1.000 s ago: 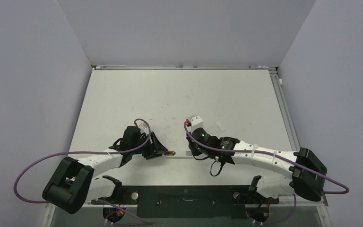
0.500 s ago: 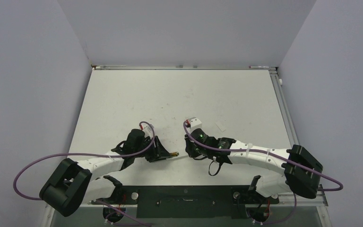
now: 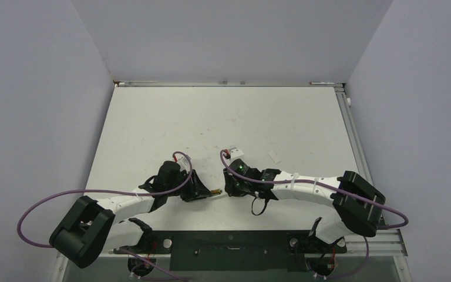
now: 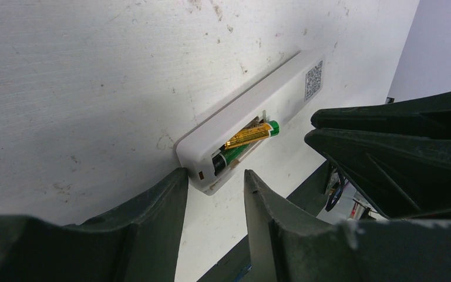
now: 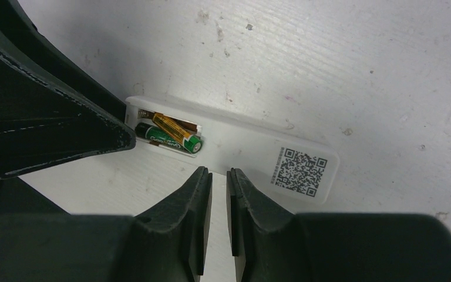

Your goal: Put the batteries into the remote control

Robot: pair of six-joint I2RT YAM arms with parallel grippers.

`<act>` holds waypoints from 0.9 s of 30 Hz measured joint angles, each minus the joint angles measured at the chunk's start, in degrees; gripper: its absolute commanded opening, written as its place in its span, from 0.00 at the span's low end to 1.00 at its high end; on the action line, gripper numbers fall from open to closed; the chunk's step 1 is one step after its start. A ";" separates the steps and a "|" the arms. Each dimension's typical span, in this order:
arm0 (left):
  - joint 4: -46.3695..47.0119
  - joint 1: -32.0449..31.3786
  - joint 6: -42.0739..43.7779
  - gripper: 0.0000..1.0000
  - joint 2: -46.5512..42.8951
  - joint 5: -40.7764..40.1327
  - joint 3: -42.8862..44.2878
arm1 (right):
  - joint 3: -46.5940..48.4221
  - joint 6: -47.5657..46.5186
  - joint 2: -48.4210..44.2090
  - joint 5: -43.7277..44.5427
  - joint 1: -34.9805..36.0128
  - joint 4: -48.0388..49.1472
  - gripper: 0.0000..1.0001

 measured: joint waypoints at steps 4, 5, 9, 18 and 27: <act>0.04 0.00 0.00 0.36 0.26 -0.11 0.00 | 1.14 0.68 0.98 -0.79 0.00 0.96 0.18; 0.04 0.00 0.00 0.36 0.26 -0.11 0.00 | 1.40 0.85 1.14 -0.92 0.00 1.07 0.18; 0.07 0.00 0.00 0.36 0.26 -0.11 0.00 | 2.78 1.44 2.95 -1.31 0.00 1.73 0.18; 0.04 0.00 0.02 0.35 0.26 -0.11 0.00 | 3.13 2.62 4.74 -1.51 0.00 1.90 0.18; 0.04 0.00 0.02 0.35 0.26 -0.15 0.00 | 3.23 2.99 5.29 -2.97 0.00 1.95 0.17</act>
